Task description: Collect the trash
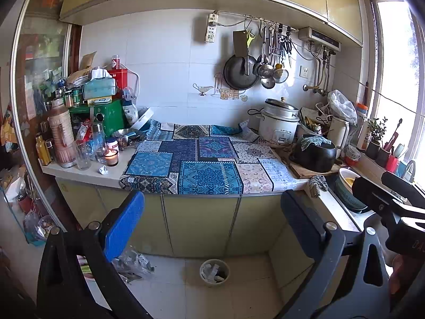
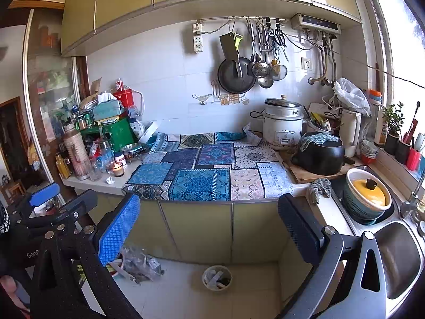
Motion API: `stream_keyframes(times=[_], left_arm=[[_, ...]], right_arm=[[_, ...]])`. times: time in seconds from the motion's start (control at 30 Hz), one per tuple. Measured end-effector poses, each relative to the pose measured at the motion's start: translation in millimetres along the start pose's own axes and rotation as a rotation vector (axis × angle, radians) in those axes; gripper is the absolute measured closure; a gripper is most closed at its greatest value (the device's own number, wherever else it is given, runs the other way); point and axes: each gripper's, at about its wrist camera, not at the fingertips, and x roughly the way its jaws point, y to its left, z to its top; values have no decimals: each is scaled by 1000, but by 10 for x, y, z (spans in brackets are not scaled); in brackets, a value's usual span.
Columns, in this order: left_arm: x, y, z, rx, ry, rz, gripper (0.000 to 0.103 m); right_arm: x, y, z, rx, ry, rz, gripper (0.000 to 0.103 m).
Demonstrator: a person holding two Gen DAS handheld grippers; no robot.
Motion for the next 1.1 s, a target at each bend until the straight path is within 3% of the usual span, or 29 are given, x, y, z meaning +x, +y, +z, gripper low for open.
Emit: stream_keyframes(times=[1.1], left_arm=[[-97,-246,25,-45,-22,-9,0]], right_arm=[[-124,-52,20,8,-16,-11,0]])
